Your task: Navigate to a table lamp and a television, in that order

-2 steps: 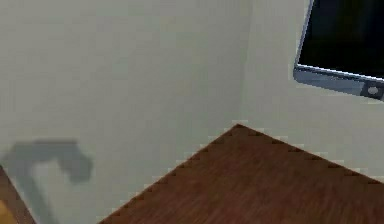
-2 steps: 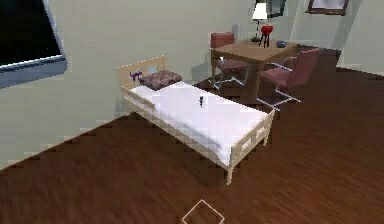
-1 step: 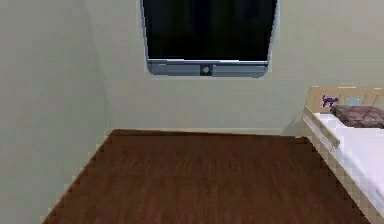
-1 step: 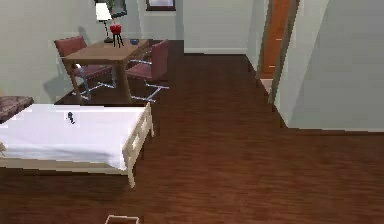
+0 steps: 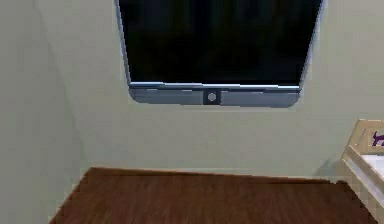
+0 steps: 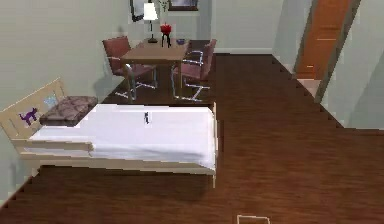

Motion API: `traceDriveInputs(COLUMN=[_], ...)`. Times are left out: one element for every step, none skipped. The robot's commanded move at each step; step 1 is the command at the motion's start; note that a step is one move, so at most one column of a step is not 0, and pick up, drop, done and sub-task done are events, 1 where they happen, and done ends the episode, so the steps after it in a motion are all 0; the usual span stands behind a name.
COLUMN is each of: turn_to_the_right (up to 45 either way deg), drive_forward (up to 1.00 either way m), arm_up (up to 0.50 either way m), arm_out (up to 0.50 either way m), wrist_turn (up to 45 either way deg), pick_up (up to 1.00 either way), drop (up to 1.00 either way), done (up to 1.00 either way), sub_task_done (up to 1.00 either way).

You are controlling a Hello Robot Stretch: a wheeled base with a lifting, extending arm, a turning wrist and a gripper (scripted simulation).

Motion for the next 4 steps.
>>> traceDriveInputs(turn_to_the_right=[33.0,0.0,-45.0,0.0], drive_forward=[0.00,0.75,0.00,0.00], arm_up=[0.00,0.00,0.00,0.00], arm_out=[0.00,0.00,0.00,0.00], wrist_turn=[0.0,0.0,0.0,0.0], pick_up=[0.00,0.00,0.00,0.00], drop=[0.00,0.00,0.00,0.00], done=[0.00,0.00,0.00,1.00], sub_task_done=[0.00,0.00,0.00,0.00])
